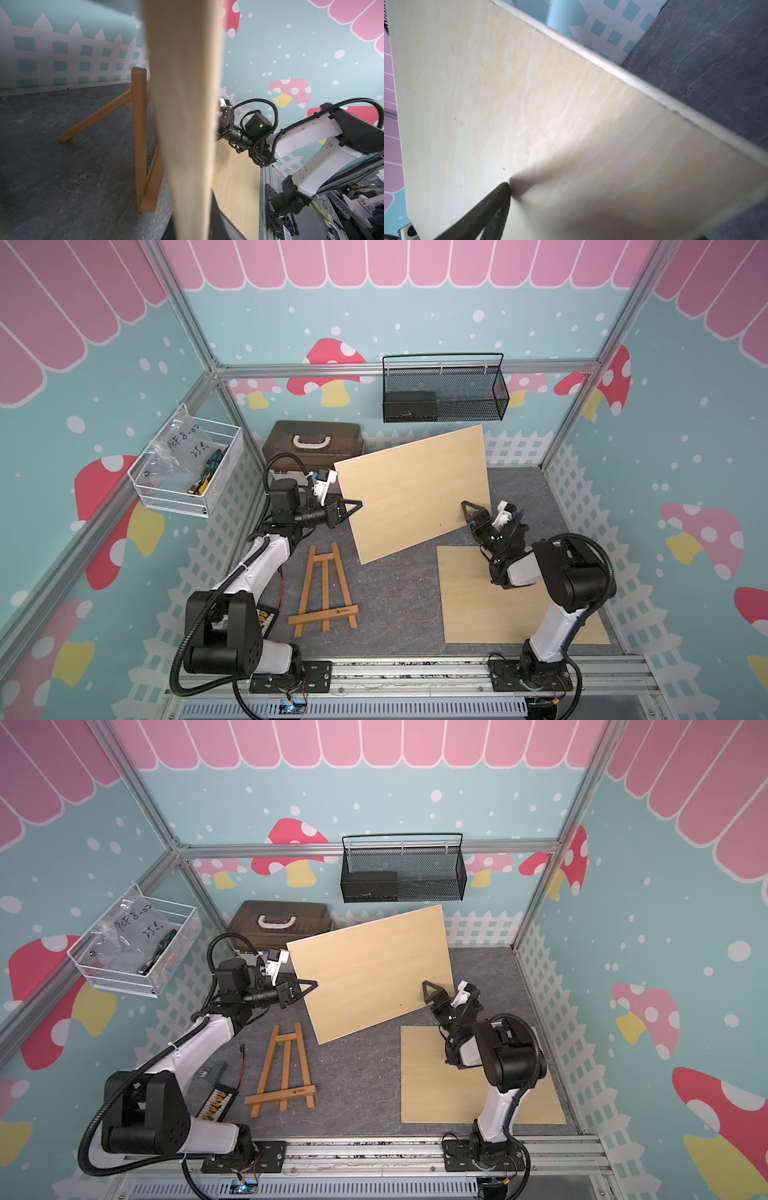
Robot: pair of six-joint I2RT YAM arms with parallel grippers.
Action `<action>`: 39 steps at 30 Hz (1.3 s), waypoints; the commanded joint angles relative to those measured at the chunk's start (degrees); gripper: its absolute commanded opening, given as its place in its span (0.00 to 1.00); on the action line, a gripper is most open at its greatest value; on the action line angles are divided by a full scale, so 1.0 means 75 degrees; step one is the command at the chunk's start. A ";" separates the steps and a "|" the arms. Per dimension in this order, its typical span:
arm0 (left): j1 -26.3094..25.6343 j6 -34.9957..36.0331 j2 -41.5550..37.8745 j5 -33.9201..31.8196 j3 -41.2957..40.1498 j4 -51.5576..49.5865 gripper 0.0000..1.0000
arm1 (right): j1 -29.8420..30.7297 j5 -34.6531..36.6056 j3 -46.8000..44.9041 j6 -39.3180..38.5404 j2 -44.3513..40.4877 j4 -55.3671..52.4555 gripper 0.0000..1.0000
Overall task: Disassemble the easel
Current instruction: Place the drawing board on the drawing board.
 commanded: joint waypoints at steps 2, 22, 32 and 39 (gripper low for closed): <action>-0.0345 0.0733 -0.0506 -0.0808 -0.0596 -0.0891 0.00 | 0.0098 -0.0012 -0.0372 -0.0992 -0.1645 0.1590 0.94; -0.1652 -0.0241 -0.2779 -0.1238 -0.2275 -0.2062 0.00 | 0.0112 0.0649 -0.2500 -0.2436 -0.6559 -0.4432 0.95; -0.1768 -0.0295 -0.2744 -0.1362 -0.2206 -0.2529 0.00 | 0.0107 0.0432 -0.2186 -0.3224 -0.6844 -0.6679 0.95; -0.1771 -0.0396 -0.2593 -0.2042 -0.2052 -0.2636 0.00 | -0.0781 0.0145 -0.0346 -0.5469 -0.5925 -0.9165 0.97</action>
